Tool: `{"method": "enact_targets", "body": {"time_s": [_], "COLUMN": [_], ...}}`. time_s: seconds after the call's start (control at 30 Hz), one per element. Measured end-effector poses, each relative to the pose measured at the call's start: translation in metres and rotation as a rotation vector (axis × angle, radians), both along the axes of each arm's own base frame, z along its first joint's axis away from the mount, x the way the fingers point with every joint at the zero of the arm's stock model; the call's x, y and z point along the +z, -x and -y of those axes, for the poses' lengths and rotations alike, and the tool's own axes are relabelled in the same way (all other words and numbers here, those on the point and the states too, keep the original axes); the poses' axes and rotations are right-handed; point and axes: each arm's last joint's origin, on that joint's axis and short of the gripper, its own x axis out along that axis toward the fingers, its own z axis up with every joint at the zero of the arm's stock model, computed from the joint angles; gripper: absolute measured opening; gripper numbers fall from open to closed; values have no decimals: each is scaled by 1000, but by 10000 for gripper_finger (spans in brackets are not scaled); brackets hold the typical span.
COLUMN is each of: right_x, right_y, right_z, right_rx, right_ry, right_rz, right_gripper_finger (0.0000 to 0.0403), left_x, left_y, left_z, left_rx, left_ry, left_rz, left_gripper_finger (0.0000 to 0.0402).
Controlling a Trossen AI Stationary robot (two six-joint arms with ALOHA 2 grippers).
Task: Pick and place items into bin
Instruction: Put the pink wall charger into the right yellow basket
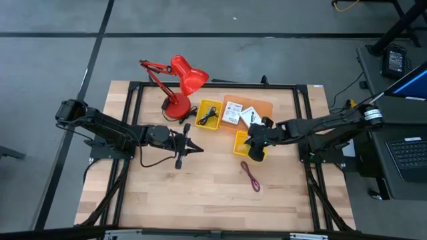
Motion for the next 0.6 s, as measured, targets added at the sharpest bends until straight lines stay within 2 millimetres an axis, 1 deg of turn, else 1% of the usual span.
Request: {"method": "enact_targets", "body": {"time_s": [0.33,0.5,0.6], "right_x": [-28,-38,-43], "right_y": [-14,-18,-21], "right_z": [-3,-3,-4], "right_rx": [9,11,14], "right_ry": [-11,-7,-14], "right_rz": [-123,-164,-179], "right_gripper_finger": [171,171,181], "left_x": [0,0,0], "left_y": [0,0,0], "left_z": [0,0,0], "left_rx": [1,1,1], "left_ry": [-2,-2,-2], "left_rz": [0,0,0], "left_gripper_finger": [4,4,4]}}
